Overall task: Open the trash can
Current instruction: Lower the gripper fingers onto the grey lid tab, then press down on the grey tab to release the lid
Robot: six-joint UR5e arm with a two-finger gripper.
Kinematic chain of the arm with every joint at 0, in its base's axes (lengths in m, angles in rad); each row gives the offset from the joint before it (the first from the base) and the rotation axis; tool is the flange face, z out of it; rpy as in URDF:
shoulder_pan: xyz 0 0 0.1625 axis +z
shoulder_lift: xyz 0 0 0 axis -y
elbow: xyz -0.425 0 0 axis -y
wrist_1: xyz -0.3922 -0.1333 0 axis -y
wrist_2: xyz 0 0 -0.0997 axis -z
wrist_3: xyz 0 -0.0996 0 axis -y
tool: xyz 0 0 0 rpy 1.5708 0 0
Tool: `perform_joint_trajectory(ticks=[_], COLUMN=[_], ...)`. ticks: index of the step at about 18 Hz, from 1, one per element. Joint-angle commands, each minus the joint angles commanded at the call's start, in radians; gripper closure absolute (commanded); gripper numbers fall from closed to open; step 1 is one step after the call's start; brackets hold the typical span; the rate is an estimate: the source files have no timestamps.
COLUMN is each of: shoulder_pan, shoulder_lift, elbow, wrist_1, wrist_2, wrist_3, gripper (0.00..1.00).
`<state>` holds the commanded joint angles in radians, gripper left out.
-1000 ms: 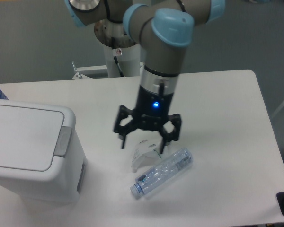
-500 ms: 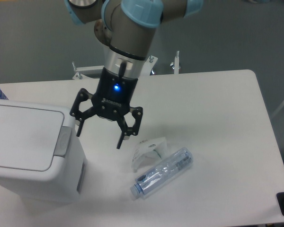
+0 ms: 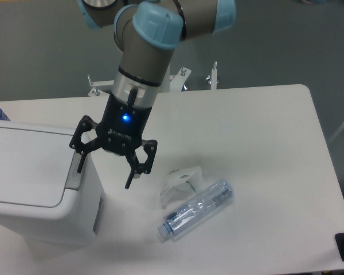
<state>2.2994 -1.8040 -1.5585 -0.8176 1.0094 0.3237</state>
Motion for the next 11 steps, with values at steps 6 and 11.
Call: perform_joint_trajectory(ticks=[6, 11], shoulder_pan=[0.000, 0.000], shoulder_lift=[0.002, 0.002], elbow=[-0.011, -0.014], wrist_1=[-0.002, -0.002], wrist_2=[0.006, 0.011], wrist_3=[0.000, -0.002], gripper=[0.00, 0.00])
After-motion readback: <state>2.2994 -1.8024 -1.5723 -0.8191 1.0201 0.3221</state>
